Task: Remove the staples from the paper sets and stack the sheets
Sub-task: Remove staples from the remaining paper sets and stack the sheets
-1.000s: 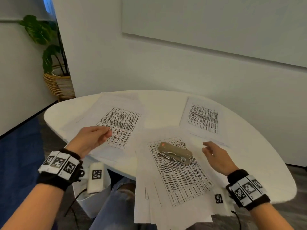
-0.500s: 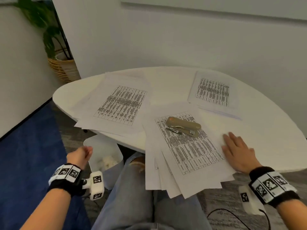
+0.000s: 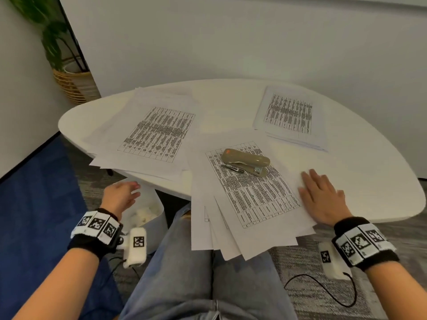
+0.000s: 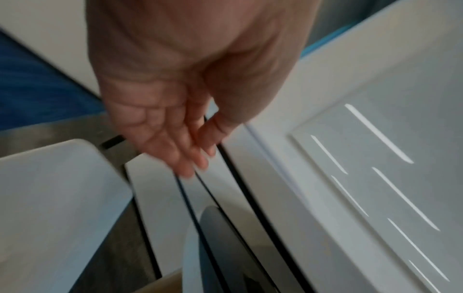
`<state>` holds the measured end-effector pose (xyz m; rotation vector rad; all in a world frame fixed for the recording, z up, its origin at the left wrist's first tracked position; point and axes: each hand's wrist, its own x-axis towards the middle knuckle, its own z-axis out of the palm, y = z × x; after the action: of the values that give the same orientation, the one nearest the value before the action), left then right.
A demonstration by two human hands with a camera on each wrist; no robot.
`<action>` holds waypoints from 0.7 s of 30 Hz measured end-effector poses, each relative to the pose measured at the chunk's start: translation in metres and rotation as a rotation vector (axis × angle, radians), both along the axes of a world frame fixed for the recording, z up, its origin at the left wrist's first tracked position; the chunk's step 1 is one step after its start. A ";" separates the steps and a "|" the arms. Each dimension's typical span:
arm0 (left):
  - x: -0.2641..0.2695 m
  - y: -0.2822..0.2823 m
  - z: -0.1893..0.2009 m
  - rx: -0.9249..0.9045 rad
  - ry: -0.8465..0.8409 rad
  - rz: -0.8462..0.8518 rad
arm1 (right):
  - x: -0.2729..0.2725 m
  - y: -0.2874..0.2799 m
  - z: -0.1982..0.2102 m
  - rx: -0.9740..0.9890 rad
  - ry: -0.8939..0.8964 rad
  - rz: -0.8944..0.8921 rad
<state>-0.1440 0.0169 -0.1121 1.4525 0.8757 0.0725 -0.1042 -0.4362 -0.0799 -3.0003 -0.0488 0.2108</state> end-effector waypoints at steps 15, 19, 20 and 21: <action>-0.028 -0.116 0.034 0.339 -0.015 -0.754 | 0.016 0.083 0.066 0.245 -0.005 0.426; -0.032 -0.123 0.029 0.368 -0.066 -0.723 | 0.023 0.098 0.065 0.178 0.005 0.413; -0.032 -0.124 0.028 0.412 -0.061 -0.702 | 0.024 0.100 0.064 0.183 -0.030 0.391; -0.032 -0.125 0.028 0.446 -0.064 -0.682 | 0.025 0.101 0.063 0.194 -0.066 0.366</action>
<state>-0.1761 -0.1086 -0.0845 2.0884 0.2791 -0.2079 -0.0797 -0.3354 -0.0165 -2.7797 -0.5907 0.1338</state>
